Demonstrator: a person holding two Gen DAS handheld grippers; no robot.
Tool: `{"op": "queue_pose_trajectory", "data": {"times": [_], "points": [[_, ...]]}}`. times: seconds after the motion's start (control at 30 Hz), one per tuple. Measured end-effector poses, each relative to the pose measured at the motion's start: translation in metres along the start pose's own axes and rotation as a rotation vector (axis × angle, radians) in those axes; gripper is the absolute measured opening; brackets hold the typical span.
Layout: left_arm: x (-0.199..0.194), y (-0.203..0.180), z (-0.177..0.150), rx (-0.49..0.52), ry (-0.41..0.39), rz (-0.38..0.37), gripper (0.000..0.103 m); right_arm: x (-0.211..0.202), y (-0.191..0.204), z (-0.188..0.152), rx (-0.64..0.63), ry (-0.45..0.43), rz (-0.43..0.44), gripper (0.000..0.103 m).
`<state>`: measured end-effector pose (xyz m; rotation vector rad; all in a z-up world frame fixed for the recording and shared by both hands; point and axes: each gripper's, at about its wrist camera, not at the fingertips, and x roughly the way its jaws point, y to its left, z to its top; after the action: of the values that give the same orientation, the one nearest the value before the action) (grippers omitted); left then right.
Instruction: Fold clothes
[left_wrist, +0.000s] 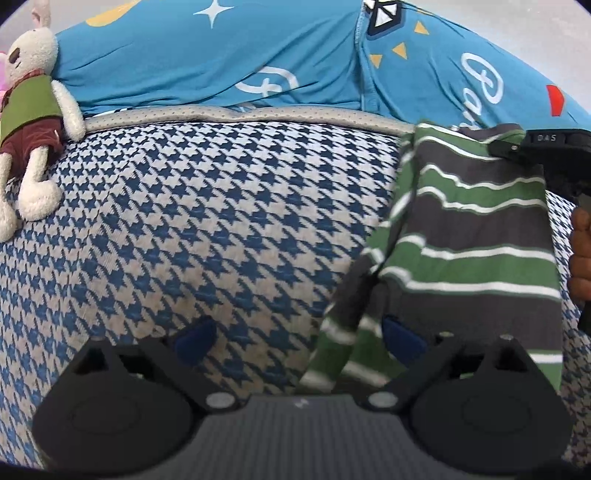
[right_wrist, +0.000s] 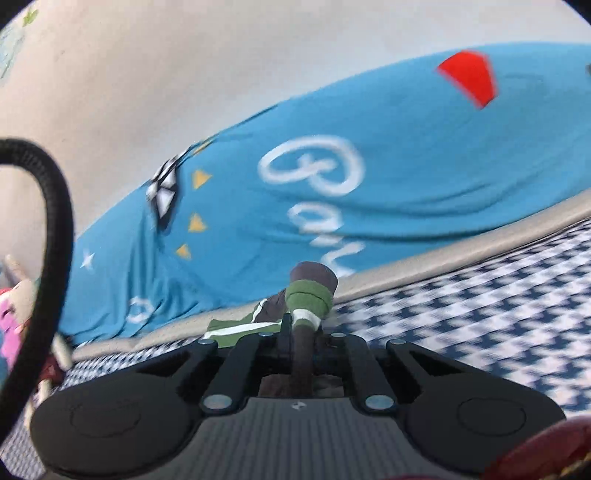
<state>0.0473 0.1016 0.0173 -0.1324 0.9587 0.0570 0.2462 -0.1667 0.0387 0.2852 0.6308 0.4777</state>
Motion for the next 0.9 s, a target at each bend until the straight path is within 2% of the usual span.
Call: {"op": "queue_pose_trajectory", "data": {"times": [0.27, 0.5, 0.9], "points": [[-0.008, -0.009, -0.002, 0.03, -0.015, -0.005, 0.099, -0.053, -0.049, 0.015, 0.096, -0.076, -0.203, 0.009], [-0.015, -0.015, -0.003, 0.045, -0.031, -0.012, 0.099, -0.103, -0.091, 0.022, 0.151, -0.141, -0.322, 0.009], [-0.03, -0.042, -0.007, 0.113, -0.058, -0.043, 0.099, -0.166, -0.14, 0.009, 0.229, -0.159, -0.523, 0.009]]}}
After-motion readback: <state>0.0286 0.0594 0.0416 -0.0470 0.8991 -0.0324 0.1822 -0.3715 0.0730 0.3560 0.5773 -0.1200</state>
